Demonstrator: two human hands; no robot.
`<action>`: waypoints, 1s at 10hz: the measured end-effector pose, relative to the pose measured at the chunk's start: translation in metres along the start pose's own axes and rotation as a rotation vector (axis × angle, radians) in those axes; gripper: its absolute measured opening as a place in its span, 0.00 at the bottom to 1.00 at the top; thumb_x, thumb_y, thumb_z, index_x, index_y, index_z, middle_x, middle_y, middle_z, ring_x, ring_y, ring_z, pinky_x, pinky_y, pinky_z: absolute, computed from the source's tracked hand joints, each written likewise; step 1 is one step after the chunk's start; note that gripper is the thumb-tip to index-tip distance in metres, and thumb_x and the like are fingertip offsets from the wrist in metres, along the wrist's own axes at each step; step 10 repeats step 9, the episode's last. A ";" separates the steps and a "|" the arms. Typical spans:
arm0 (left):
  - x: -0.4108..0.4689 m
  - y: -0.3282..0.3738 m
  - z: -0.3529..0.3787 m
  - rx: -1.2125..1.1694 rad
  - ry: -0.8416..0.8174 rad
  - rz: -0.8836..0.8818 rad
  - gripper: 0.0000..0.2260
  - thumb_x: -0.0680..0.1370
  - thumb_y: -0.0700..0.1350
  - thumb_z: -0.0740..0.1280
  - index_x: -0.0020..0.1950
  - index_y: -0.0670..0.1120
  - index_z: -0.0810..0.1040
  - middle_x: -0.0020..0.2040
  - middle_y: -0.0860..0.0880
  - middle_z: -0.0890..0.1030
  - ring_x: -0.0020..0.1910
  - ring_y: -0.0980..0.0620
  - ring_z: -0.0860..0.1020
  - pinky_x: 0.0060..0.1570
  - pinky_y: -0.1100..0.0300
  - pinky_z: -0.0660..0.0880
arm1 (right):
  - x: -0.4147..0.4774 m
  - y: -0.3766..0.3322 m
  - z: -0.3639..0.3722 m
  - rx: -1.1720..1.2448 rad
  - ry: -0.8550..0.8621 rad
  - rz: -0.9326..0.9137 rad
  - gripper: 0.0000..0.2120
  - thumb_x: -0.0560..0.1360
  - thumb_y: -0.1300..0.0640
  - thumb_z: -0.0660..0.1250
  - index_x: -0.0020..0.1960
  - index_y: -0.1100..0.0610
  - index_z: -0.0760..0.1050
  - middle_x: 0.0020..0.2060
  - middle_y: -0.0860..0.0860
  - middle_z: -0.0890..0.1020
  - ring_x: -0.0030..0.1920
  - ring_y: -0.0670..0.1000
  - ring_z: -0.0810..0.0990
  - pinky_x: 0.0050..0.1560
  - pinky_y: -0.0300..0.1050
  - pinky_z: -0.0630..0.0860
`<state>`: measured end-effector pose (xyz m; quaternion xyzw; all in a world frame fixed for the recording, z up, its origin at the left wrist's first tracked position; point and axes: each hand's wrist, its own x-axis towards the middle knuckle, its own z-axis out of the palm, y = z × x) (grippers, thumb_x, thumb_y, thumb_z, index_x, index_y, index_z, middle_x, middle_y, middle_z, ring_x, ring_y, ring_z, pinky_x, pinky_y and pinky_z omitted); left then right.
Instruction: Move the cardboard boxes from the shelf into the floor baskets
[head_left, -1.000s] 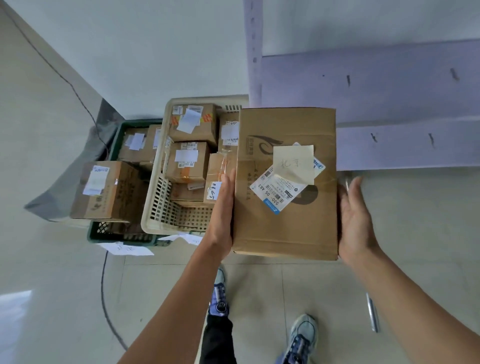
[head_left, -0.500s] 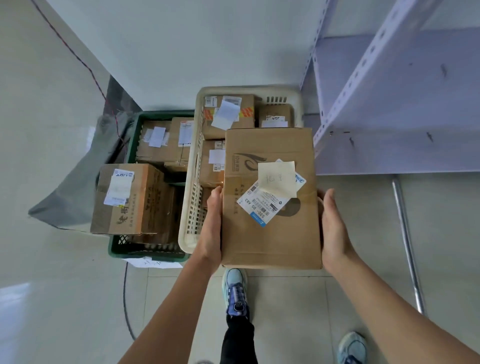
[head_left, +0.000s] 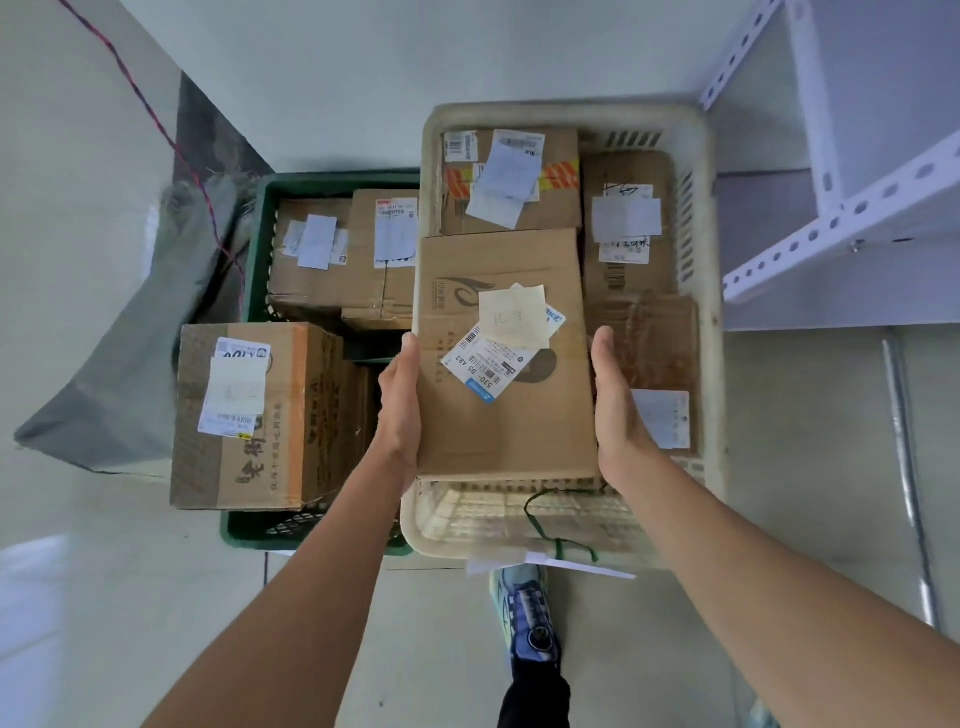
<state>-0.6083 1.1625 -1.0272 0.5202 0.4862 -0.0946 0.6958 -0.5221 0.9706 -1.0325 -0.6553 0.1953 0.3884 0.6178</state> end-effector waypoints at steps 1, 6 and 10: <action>0.021 -0.002 0.001 0.023 -0.004 -0.011 0.51 0.67 0.82 0.58 0.87 0.59 0.62 0.84 0.47 0.68 0.82 0.41 0.69 0.79 0.34 0.68 | 0.021 0.009 0.006 -0.060 0.044 -0.017 0.41 0.79 0.24 0.51 0.86 0.41 0.52 0.86 0.41 0.52 0.85 0.44 0.47 0.85 0.59 0.46; 0.070 -0.005 0.013 0.168 0.043 0.047 0.42 0.78 0.79 0.49 0.88 0.64 0.45 0.89 0.56 0.54 0.88 0.45 0.55 0.84 0.33 0.55 | 0.075 0.012 0.017 -0.389 0.210 -0.140 0.47 0.75 0.26 0.42 0.87 0.51 0.43 0.86 0.47 0.40 0.84 0.47 0.33 0.80 0.63 0.27; 0.058 0.001 0.005 0.221 0.038 0.140 0.38 0.82 0.75 0.48 0.89 0.59 0.51 0.90 0.54 0.53 0.89 0.49 0.49 0.86 0.36 0.48 | 0.053 0.000 0.009 -0.330 0.180 -0.169 0.35 0.86 0.33 0.44 0.86 0.49 0.41 0.86 0.45 0.40 0.84 0.46 0.34 0.81 0.63 0.29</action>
